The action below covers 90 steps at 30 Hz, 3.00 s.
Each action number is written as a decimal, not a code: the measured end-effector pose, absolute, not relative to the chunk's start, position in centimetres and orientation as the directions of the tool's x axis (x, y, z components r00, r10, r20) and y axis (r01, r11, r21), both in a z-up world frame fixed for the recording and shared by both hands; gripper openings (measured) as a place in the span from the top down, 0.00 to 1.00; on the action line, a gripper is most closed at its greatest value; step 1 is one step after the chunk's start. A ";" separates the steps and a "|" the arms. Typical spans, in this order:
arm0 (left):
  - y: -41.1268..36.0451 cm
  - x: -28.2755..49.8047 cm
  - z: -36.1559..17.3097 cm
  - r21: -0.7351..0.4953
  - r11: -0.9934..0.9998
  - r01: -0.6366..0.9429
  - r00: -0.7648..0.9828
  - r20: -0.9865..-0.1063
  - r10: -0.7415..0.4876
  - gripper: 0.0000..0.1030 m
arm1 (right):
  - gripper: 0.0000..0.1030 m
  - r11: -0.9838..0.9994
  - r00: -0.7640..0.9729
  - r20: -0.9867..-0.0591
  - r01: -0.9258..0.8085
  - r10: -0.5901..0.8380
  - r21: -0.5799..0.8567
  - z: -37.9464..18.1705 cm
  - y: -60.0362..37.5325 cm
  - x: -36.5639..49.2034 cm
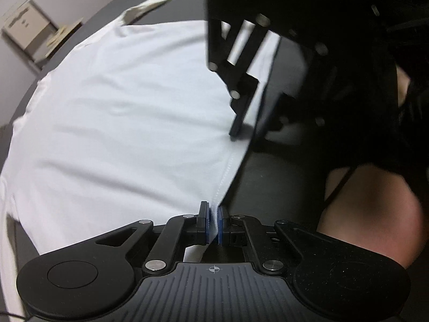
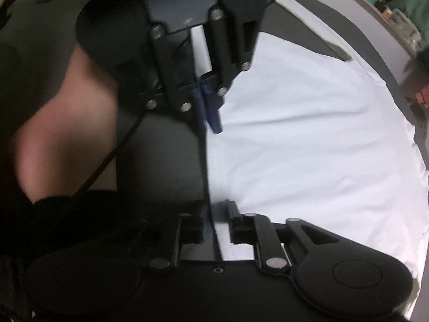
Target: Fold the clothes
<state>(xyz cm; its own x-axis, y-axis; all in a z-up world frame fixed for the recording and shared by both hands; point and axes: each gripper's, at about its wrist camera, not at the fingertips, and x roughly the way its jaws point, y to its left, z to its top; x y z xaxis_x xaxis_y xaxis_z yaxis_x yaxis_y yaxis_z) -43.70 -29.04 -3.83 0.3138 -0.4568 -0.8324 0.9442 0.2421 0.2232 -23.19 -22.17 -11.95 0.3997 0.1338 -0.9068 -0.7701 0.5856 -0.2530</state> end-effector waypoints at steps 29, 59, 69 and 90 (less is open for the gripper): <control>-0.3 -16.6 -7.6 0.167 0.954 -0.248 0.782 -0.547 0.299 0.25 | 0.47 0.832 0.508 -0.668 -0.432 0.544 0.349 -9.3 -29.5 -14.4; -3.8 -12.6 -6.9 -0.063 0.991 -0.119 0.906 -0.415 0.083 0.95 | 0.46 0.806 0.469 -0.666 -0.445 0.581 0.390 -10.6 -29.0 -13.8; -22.7 -19.2 4.0 -0.241 0.871 0.428 0.864 -0.176 -0.473 0.95 | 0.45 0.822 0.594 -0.579 -0.304 0.559 0.482 -9.2 -33.2 -13.9; -49.4 -33.4 -6.5 0.069 0.639 0.766 0.593 -0.459 -0.661 0.95 | 0.37 0.478 0.751 -0.384 0.104 0.537 0.872 -10.6 -50.5 -13.6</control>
<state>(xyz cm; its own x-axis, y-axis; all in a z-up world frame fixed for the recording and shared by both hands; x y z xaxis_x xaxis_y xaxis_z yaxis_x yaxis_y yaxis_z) -33.44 -49.42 -6.52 0.5933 -0.6611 -0.4594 0.7658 0.6394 0.0688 -13.61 -50.48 -10.57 0.7508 0.5373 -0.3840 0.1044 0.4776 0.8724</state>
